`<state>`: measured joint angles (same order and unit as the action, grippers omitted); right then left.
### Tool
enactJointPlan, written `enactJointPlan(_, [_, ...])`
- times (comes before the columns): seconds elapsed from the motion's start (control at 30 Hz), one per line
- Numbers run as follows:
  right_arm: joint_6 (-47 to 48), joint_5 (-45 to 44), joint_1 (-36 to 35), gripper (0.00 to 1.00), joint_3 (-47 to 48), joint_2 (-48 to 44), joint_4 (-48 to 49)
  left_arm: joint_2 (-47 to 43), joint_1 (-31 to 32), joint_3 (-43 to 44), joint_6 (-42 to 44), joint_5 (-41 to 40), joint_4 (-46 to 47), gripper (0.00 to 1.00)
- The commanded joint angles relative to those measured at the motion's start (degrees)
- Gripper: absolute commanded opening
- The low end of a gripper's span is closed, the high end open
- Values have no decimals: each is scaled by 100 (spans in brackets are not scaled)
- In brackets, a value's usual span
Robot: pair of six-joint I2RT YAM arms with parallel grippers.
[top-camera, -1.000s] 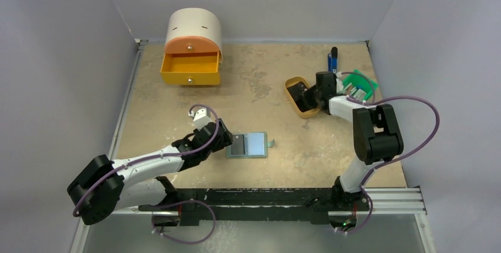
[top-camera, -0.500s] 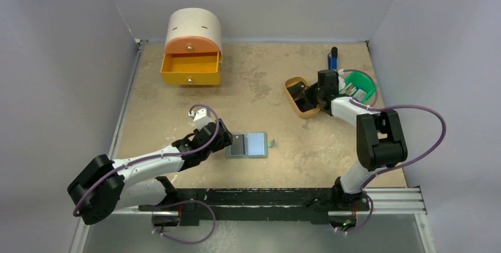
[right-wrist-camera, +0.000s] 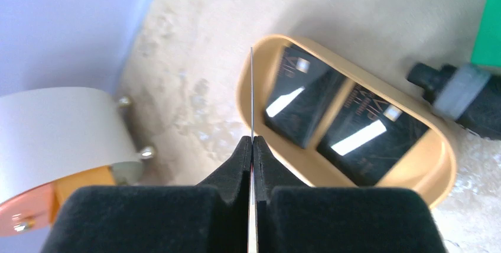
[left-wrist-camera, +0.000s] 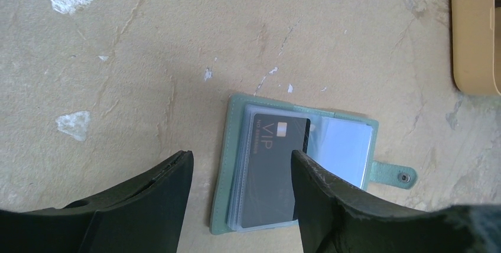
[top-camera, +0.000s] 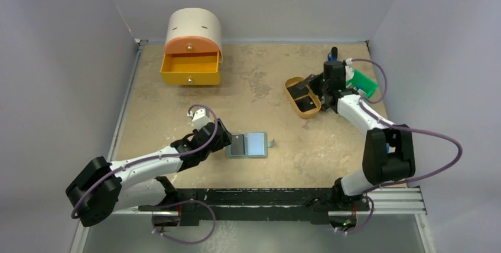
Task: Put the credit cards into the card holder
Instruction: Pick up the credit card from the storage box, then turn over the card slot in the card holder.
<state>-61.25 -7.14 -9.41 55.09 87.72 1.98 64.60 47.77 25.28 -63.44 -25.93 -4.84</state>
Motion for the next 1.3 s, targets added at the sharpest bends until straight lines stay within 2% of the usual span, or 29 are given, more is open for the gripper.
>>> enactJointPlan(0.0, [350, -242, 8, 0, 577, -527, -187, -263, 25, 277, 65, -263, -67, 61])
enactJointPlan(0.13, [670, 321, 13, 0, 717, -877, -423, -373, 27, 430, 125, -352, -265, 61])
enactJointPlan(0.27, [1870, 2691, 17, 0, 1127, -1245, -600, -663, 29, 717, 305, -417, -777, 56])
enactJointPlan(0.33, [2306, 3623, -25, 0, 1327, -1401, -1118, -908, 24, 743, 333, -490, -935, 56])
enactJointPlan(0.47, [3295, 4708, -100, 0, 1386, -1662, -2222, -1242, 27, 627, 438, -629, -853, 57])
enactJointPlan(0.6, [4082, 4127, -783, 0, 947, -1753, -2846, -1182, 23, 504, 675, -686, -544, 60])
enactJointPlan(0.73, [4014, 3751, -1414, 0, 281, -1477, -2776, -921, 29, 329, 1084, -189, 147, 62])
enactJointPlan(0.93, [3613, 4138, -1531, 0, -593, -957, -1903, -462, 25, 210, 1128, 731, 997, 61])
enactJointPlan(1.27, [2969, 4284, -1529, 0, -1125, -382, -1118, 656, 23, 326, 875, 1265, 1622, 54])
